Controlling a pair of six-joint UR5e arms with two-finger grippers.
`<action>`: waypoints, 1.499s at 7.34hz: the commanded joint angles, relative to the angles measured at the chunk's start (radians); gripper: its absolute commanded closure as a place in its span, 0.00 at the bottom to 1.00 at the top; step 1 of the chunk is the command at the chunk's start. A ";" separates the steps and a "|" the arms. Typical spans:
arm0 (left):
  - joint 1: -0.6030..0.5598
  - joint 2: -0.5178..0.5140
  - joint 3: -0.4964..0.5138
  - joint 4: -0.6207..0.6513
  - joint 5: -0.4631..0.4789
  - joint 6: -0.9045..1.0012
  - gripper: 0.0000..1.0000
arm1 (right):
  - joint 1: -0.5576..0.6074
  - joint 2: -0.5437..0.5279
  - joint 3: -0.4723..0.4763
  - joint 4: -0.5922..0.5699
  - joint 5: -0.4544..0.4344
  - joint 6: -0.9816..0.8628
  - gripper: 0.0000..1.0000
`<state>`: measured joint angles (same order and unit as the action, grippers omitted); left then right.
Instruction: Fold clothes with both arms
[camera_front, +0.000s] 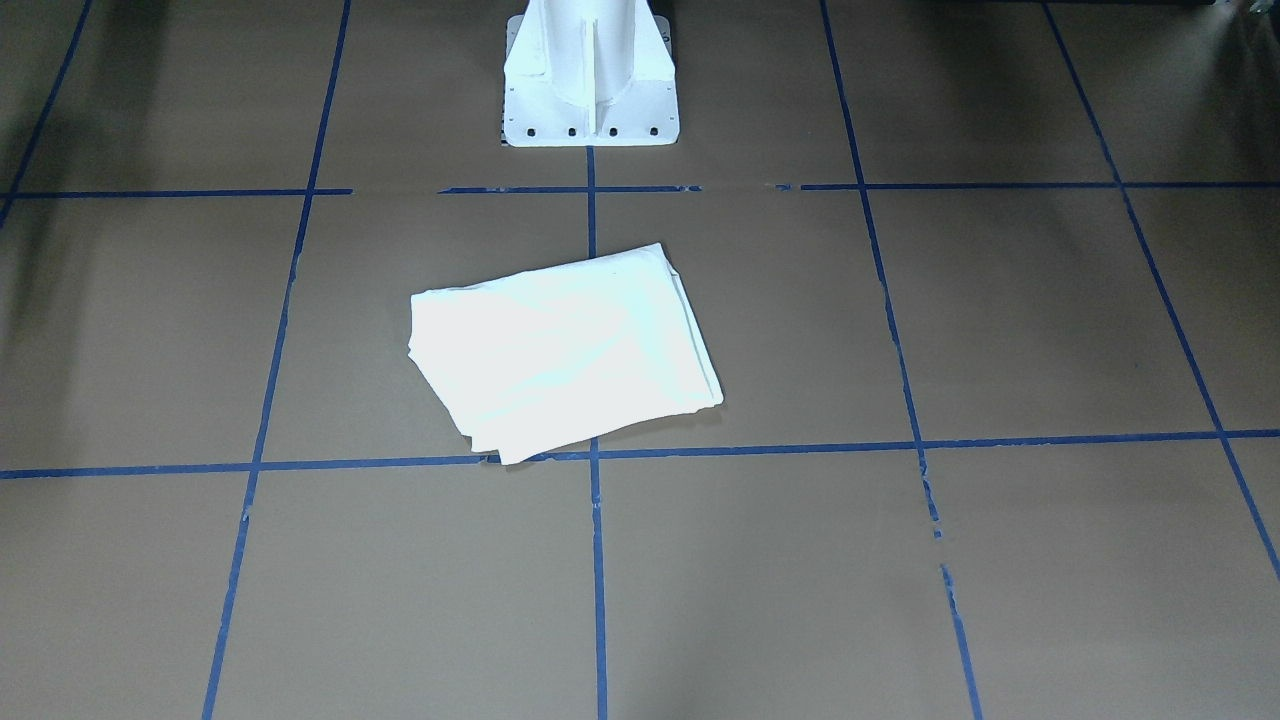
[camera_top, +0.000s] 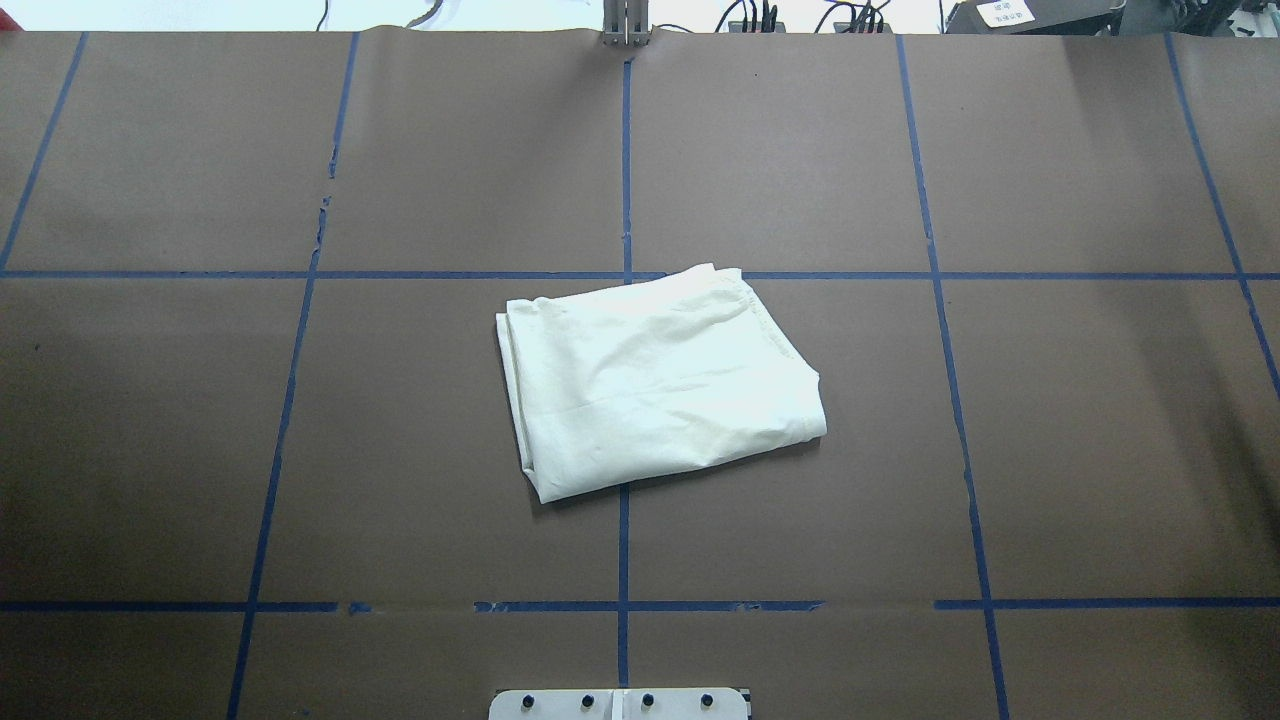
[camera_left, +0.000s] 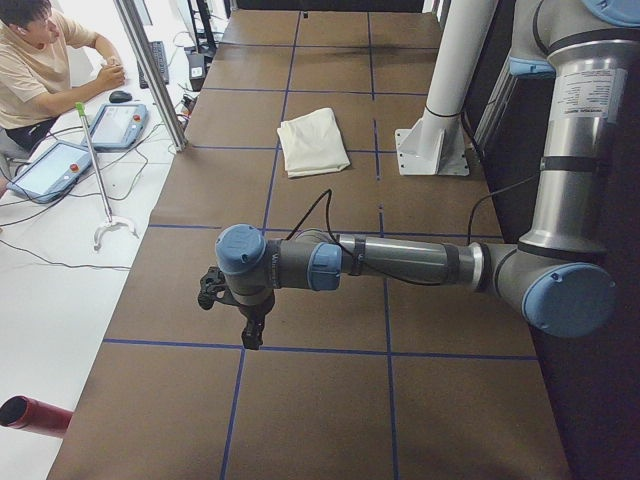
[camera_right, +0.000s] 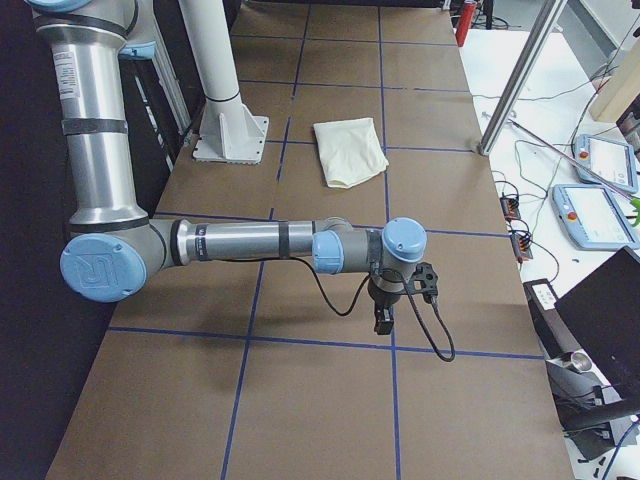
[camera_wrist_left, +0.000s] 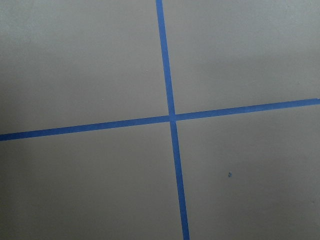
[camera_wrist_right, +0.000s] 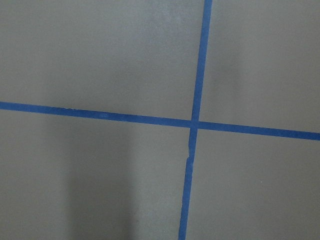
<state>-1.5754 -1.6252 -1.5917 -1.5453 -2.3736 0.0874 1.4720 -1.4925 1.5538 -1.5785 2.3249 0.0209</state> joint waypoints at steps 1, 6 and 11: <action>0.000 -0.002 -0.004 0.001 -0.001 0.000 0.00 | 0.005 -0.005 0.002 0.000 0.001 0.002 0.00; -0.008 -0.002 -0.005 0.011 -0.009 0.002 0.00 | 0.054 -0.048 0.028 0.002 0.005 -0.001 0.00; -0.058 -0.004 -0.014 0.010 -0.009 0.008 0.00 | 0.060 -0.049 0.061 0.000 -0.001 0.004 0.00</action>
<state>-1.6298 -1.6269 -1.6056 -1.5353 -2.3822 0.0946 1.5323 -1.5406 1.6135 -1.5784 2.3241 0.0237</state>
